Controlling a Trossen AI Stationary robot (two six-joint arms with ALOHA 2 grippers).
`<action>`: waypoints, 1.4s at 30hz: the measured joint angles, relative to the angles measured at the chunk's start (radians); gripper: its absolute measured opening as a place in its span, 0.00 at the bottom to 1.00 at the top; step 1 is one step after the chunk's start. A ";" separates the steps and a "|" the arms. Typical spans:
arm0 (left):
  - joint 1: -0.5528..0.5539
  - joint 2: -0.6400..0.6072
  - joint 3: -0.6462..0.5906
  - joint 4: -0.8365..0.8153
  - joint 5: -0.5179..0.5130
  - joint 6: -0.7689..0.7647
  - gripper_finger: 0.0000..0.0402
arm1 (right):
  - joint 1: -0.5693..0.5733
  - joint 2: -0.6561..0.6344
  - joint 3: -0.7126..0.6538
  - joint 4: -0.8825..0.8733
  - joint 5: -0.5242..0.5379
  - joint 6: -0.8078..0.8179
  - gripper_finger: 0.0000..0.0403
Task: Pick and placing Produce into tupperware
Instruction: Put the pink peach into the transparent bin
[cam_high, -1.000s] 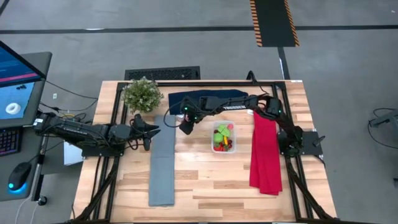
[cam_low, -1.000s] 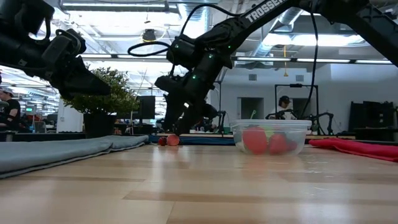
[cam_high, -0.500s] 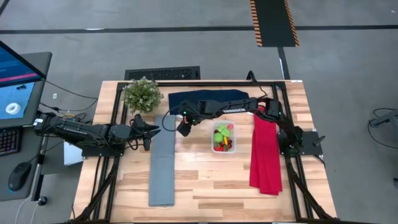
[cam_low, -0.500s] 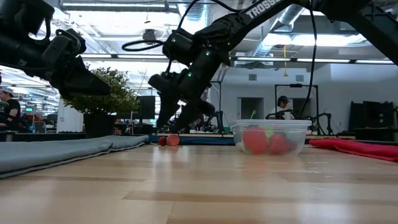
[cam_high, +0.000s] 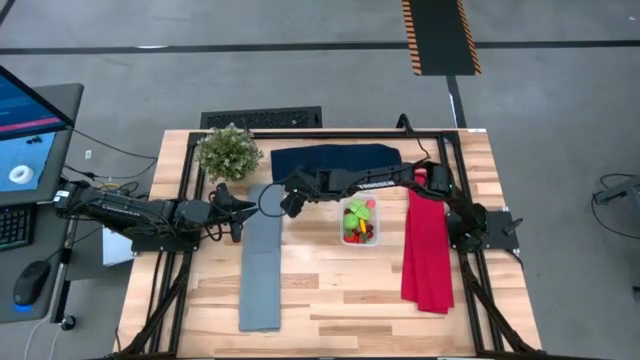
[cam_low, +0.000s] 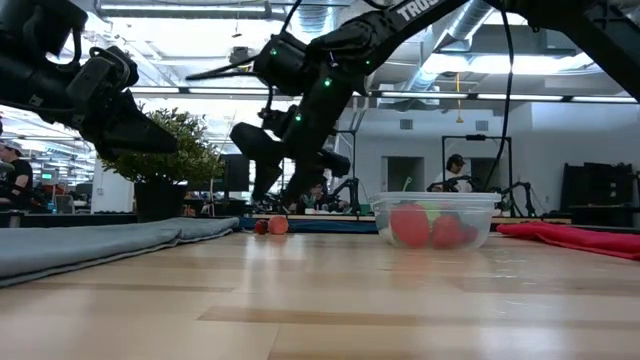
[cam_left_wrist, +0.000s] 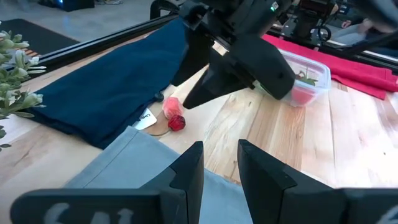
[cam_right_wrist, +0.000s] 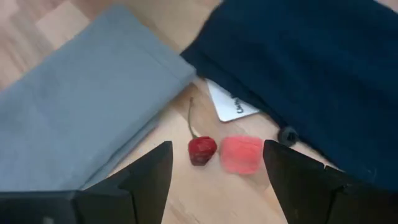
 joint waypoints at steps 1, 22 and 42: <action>0.000 0.000 0.000 0.000 0.000 0.000 0.22 | -0.001 0.000 0.000 -0.004 0.001 0.024 0.69; 0.000 0.000 0.000 0.002 0.047 -0.008 0.22 | -0.013 0.078 0.000 0.020 -0.006 0.224 0.69; 0.000 0.000 0.000 -0.001 0.080 -0.019 0.22 | -0.052 0.065 0.000 0.049 -0.049 0.202 0.59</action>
